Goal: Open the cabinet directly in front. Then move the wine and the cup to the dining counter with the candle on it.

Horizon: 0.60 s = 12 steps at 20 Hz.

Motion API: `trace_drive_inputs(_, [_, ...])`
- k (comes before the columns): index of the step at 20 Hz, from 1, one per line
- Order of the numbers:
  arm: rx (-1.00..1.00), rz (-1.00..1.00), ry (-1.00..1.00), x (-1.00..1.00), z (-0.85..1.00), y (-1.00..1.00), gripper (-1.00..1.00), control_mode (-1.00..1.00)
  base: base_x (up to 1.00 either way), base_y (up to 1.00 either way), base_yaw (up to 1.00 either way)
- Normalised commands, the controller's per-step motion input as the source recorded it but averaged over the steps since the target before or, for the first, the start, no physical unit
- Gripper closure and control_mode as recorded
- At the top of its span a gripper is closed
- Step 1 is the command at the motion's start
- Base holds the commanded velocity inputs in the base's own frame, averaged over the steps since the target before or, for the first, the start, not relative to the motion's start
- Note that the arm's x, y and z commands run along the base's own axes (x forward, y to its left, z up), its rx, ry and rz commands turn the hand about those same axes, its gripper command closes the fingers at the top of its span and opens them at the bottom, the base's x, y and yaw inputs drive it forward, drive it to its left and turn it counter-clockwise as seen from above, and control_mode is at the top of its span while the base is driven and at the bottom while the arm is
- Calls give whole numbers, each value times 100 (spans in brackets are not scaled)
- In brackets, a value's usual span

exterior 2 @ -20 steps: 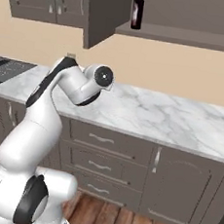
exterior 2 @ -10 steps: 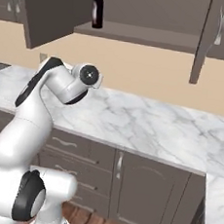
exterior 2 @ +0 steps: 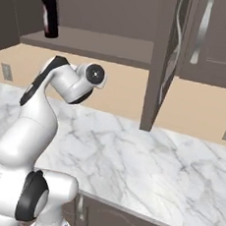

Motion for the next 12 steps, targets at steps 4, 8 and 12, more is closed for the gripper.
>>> trace_drive_inputs(4, [0, 0, 0, 0, 0, 0, -100, 100, 19, 11, 0])
trace_drive_inputs(8, [0, 0, 0, 0, 0, 0, -100, 100, -65, 65, -8])
trace_drive_inputs(12, [0, 0, 0, 0, 0, 0, -100, 100, -8, 13, -4])
